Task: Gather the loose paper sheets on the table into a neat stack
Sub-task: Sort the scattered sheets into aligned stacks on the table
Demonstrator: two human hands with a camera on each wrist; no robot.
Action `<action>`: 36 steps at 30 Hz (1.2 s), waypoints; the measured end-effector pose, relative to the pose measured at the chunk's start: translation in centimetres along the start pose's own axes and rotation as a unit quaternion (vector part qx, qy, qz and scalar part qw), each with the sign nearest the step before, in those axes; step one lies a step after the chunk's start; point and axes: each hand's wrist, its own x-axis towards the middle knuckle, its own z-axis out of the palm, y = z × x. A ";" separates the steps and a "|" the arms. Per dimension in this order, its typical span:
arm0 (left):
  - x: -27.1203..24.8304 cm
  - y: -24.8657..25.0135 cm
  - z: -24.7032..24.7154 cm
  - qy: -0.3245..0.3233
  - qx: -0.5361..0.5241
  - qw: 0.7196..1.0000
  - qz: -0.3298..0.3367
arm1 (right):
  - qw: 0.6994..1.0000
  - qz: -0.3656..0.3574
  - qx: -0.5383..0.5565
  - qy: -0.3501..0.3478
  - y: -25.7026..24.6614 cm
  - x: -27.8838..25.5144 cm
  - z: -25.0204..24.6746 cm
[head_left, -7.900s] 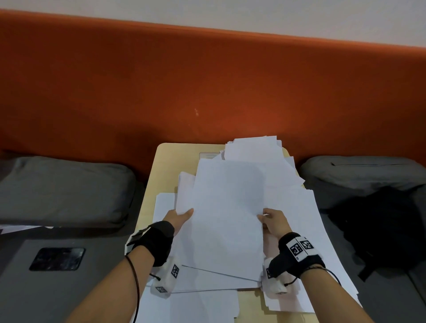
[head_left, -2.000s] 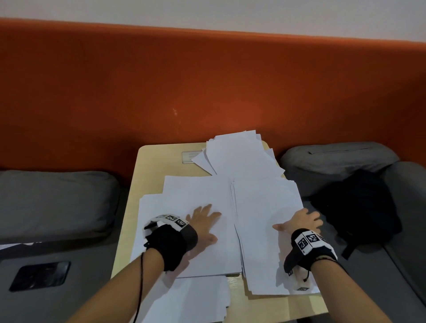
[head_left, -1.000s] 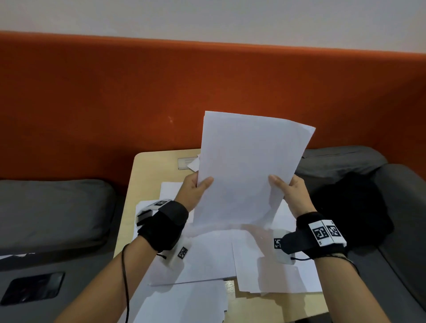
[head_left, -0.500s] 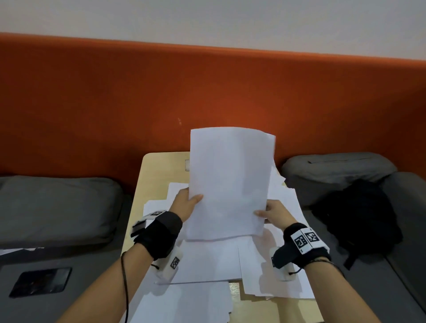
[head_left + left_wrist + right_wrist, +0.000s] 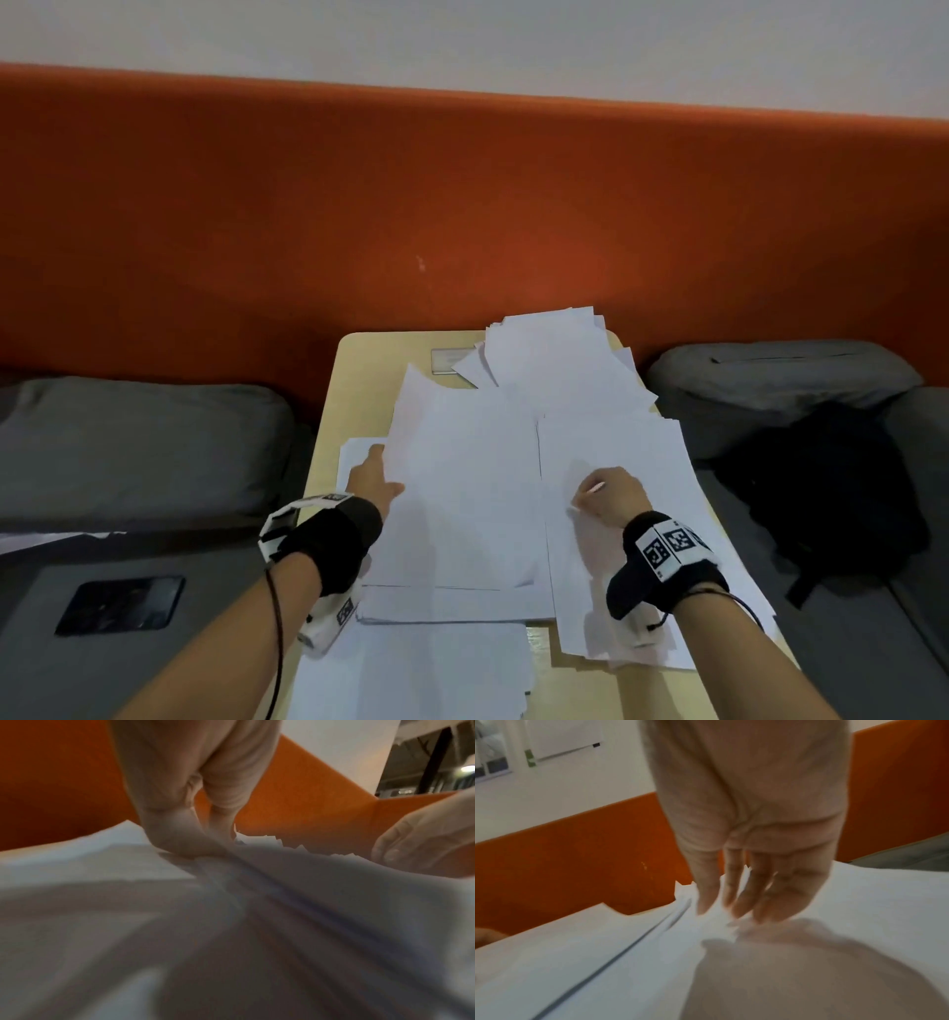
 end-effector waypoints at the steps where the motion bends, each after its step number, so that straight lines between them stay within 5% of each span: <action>1: 0.0 -0.3 0.2 0.001 0.040 0.999 -0.002 | 0.998 0.030 -0.022 0.041 0.5 0.3 -0.4; 4: 0.0 0.5 0.8 0.052 0.267 0.962 0.024 | 0.982 0.144 -0.104 0.071 2.1 0.4 -1.5; 6: -0.7 2.1 1.6 0.058 0.325 0.942 0.059 | 0.972 0.181 -0.139 0.053 3.1 0.3 -1.4; 9: -1.8 4.2 3.8 -0.042 0.363 0.919 0.146 | 0.968 0.182 -0.171 0.036 4.0 0.3 -0.5; 13: -4.0 3.8 7.8 -0.245 0.406 0.853 0.219 | 0.965 0.180 -0.188 0.035 3.7 0.2 -0.4; 15: -4.5 2.0 9.8 -0.255 0.438 0.833 0.222 | 0.964 0.180 -0.191 0.037 3.9 0.1 -0.3; 20: -4.8 0.1 9.9 -0.167 0.456 0.819 0.305 | 0.962 0.168 -0.209 0.045 4.3 -0.2 0.0; 22: -4.5 -1.1 10.4 -0.188 0.461 0.814 0.298 | 0.961 0.163 -0.218 0.047 4.5 -0.4 0.2; 27: -4.5 -3.0 11.7 -0.133 0.378 0.807 0.434 | 0.959 0.151 -0.233 0.058 4.5 -0.9 0.5; 36: -4.2 -3.2 10.6 -0.119 0.397 0.832 0.368 | 0.957 0.226 -0.162 0.080 6.3 -1.1 -1.4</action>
